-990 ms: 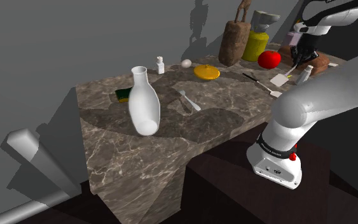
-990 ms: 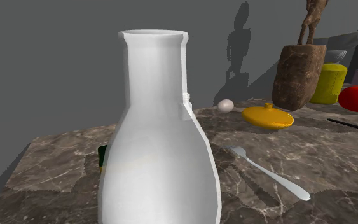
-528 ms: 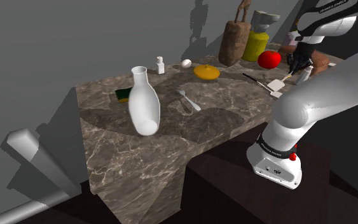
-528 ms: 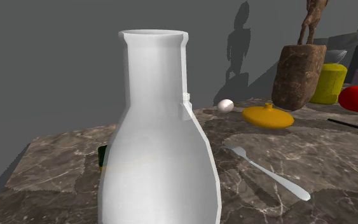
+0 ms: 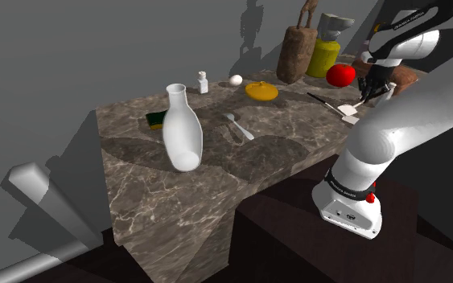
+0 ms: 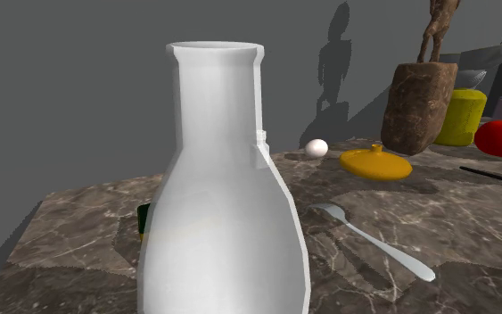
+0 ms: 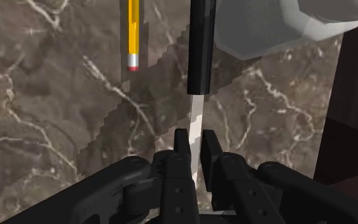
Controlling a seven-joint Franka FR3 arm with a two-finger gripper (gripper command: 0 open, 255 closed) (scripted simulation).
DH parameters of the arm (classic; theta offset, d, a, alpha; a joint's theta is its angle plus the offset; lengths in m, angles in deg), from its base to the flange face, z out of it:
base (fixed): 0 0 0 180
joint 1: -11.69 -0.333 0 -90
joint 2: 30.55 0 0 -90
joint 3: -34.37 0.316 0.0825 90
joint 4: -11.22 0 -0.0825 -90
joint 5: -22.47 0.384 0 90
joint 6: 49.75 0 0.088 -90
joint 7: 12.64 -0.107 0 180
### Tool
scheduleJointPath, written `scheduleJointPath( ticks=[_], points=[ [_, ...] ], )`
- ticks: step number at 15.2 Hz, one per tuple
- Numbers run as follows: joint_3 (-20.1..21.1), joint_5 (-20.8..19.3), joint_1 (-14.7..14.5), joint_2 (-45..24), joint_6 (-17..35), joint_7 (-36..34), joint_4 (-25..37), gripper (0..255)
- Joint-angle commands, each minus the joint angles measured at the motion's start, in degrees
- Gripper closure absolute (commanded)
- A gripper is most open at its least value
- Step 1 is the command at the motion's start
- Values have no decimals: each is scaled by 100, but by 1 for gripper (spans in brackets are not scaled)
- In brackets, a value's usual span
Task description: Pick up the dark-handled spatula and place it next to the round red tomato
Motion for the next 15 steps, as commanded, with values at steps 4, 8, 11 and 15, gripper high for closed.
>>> scheduleJointPath(
  ticks=[4,8,11,15],
  points=[
    [-109,-1,-60,-75,149,5,-69,255],
    [-107,-1,-59,-74,148,5,-69,255],
    [-107,-1,-59,-74,148,5,-69,0],
    [147,-45,117,107,-110,-42,-4,0]
  ],
)
